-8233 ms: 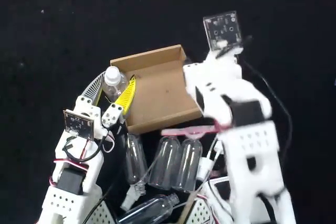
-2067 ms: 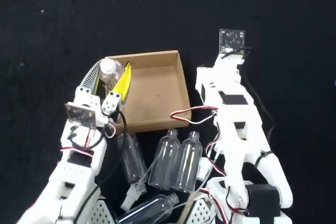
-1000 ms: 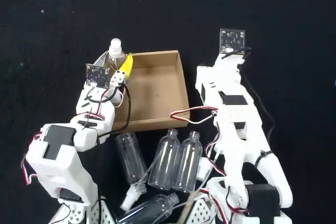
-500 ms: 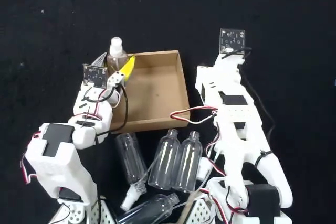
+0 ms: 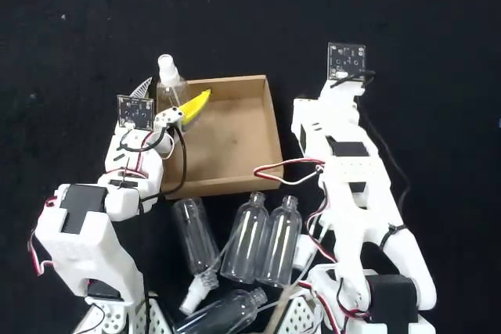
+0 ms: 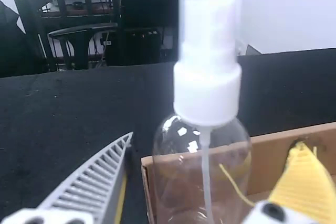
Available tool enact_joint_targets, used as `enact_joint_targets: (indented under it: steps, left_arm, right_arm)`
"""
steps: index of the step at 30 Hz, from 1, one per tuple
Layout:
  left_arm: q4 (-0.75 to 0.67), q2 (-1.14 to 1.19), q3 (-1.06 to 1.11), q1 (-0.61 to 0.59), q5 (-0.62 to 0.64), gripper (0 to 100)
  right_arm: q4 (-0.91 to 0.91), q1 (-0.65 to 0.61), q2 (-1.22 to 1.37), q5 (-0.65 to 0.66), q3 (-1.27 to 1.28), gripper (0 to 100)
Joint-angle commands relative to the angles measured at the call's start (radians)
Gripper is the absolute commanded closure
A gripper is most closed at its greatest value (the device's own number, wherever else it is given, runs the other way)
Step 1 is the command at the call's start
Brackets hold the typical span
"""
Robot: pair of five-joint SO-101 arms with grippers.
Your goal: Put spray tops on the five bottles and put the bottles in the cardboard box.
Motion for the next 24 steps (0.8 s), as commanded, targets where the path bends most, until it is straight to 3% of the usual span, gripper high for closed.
enact_joint_targets:
  steps: [1, 6, 8, 18, 24]
  left_arm:
    - [-0.015, -0.031, -0.012, -0.008, 0.006, 60]
    - [-0.002, -0.241, 0.107, -0.005, 0.011, 60]
    - [0.087, -0.359, 0.151, -0.012, 0.005, 60]
    - [1.126, -0.999, 0.182, -0.062, 0.003, 60]
    - [1.459, -1.246, 0.180, -0.064, 0.003, 60]
  right_arm:
    - [-0.021, 0.025, -0.053, 0.008, -0.004, 89.9]
    - [-0.021, 0.025, -0.051, 0.008, -0.004, 89.9]
    - [-0.021, 0.025, -0.051, 0.008, -0.004, 89.9]
    - [-0.028, 0.023, -0.051, 0.008, 0.013, 89.9]
    - [-0.028, 0.021, -0.051, 0.008, 0.018, 89.9]
